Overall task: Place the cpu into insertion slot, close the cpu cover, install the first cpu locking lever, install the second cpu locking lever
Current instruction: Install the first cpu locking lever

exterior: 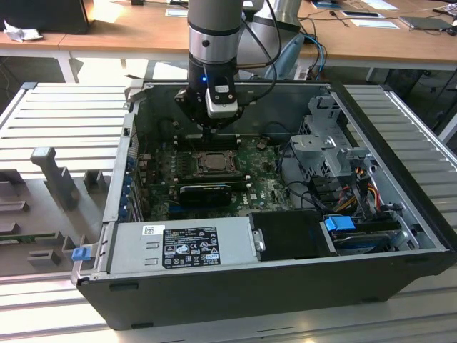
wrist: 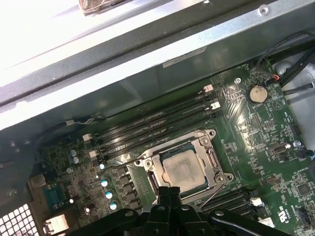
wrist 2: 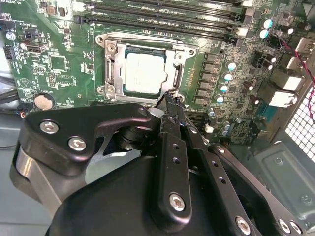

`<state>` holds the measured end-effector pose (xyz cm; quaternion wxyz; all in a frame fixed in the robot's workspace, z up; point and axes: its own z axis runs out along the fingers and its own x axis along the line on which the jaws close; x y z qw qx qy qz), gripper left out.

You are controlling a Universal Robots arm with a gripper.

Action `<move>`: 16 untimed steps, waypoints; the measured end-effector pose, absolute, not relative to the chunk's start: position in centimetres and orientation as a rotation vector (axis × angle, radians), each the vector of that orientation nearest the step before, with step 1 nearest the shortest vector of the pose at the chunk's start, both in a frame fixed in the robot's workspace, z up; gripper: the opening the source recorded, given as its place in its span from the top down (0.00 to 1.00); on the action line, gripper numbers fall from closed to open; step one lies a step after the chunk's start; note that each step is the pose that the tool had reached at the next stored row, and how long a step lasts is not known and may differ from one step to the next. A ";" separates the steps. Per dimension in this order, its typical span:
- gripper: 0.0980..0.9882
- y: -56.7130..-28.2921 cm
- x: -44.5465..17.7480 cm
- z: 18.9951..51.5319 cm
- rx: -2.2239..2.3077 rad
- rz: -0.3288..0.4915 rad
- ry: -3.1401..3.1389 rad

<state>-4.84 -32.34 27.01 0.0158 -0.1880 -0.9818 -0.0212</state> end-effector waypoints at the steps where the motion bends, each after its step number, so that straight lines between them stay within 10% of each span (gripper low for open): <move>1: 0.99 -32.3 -4.8 27.0 -0.578 -0.066 -3.055; 16: 0.99 -32.3 -4.8 27.0 -0.375 -0.063 -3.084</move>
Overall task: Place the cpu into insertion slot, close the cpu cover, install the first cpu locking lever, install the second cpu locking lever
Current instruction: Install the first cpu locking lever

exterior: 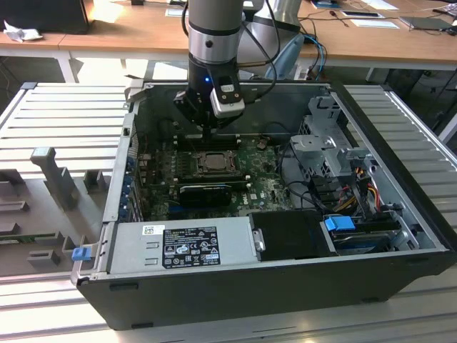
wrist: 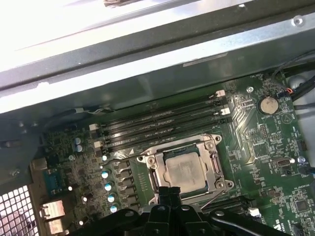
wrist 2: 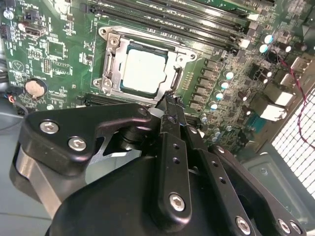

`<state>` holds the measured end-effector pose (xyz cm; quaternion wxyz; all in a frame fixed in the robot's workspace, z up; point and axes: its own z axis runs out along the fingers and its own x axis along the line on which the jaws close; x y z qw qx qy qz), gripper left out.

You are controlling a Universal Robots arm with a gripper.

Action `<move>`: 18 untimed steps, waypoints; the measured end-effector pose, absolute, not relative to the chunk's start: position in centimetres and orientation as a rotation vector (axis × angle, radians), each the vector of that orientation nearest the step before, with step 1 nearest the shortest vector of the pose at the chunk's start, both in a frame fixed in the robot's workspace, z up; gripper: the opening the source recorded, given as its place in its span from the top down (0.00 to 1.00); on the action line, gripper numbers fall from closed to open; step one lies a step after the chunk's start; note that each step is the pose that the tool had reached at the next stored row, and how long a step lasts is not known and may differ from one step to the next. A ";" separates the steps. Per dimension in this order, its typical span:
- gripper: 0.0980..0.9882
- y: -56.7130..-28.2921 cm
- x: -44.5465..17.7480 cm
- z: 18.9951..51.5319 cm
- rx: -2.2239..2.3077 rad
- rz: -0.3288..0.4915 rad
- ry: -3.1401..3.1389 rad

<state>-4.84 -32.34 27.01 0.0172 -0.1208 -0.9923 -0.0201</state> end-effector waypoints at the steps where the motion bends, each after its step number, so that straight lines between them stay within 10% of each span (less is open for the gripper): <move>1: 0.99 -32.3 -4.8 27.0 -0.355 -0.062 -3.086; 18: 0.99 -32.3 -4.8 27.0 -0.208 -0.059 -3.098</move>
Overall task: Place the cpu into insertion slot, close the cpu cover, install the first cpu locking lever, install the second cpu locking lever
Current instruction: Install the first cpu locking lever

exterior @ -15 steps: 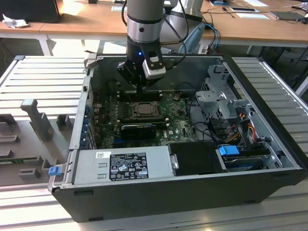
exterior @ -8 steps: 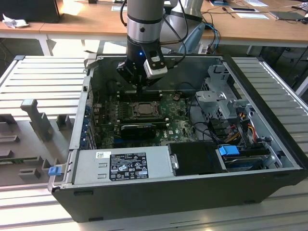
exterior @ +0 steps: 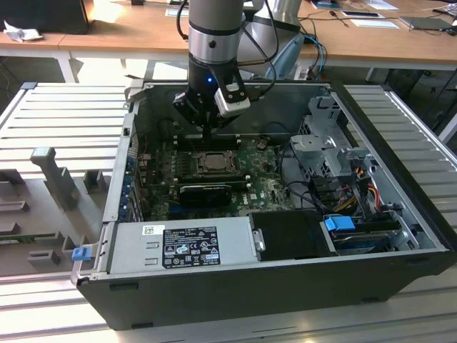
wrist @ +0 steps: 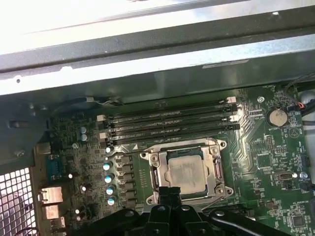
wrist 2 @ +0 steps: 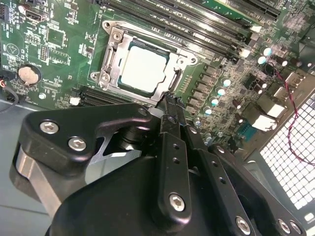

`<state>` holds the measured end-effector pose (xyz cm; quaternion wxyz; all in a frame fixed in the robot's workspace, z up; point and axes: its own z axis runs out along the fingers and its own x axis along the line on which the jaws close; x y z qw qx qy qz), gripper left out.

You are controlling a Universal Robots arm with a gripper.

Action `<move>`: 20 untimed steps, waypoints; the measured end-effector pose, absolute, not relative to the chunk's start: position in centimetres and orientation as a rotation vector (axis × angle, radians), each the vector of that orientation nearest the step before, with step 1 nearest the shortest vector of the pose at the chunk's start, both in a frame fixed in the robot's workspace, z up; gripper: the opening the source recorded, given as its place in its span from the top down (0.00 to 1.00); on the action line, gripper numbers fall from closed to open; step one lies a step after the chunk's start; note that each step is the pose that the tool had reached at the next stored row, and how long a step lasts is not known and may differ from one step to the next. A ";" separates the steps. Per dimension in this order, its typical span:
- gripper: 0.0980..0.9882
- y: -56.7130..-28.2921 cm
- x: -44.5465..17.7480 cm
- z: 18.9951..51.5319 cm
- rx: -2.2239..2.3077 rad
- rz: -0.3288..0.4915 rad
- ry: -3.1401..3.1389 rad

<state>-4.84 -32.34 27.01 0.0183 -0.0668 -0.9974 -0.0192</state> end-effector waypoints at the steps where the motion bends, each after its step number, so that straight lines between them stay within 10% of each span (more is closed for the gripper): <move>1: 0.99 -32.3 -4.8 27.0 -0.196 -0.059 -3.098; 20: 0.99 -32.4 -4.8 27.0 0.043 -0.075 -3.117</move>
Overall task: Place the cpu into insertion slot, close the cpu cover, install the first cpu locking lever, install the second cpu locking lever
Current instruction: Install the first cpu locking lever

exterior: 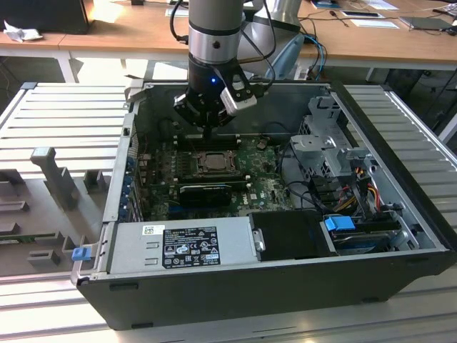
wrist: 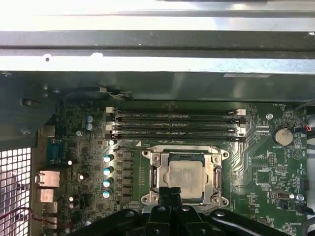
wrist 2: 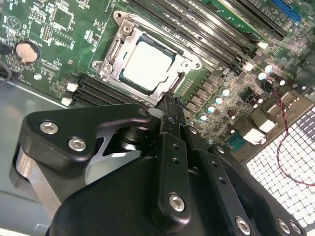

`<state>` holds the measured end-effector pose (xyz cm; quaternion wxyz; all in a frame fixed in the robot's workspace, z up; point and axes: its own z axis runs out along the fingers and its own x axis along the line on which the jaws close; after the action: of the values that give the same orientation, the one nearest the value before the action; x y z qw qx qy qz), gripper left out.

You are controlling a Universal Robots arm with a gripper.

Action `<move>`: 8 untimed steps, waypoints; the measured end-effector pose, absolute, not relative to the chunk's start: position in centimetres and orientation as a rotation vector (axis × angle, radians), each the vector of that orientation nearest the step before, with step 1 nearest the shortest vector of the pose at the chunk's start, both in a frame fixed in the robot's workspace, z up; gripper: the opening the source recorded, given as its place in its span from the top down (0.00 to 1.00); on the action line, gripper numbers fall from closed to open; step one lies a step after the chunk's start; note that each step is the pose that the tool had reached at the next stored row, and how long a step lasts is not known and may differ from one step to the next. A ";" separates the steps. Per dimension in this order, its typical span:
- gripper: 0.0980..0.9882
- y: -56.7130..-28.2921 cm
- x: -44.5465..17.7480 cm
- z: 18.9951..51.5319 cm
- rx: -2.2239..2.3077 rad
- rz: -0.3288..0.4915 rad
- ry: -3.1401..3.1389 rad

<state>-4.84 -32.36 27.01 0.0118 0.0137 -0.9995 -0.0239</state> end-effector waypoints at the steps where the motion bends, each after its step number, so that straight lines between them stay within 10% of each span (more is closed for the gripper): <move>1: 0.99 -32.4 -4.8 27.0 0.064 -0.079 -3.121; 8: 0.99 -32.4 -5.2 27.0 0.118 -0.152 -3.155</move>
<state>-5.18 -32.36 26.98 -0.0098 0.0372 -0.9981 -0.0479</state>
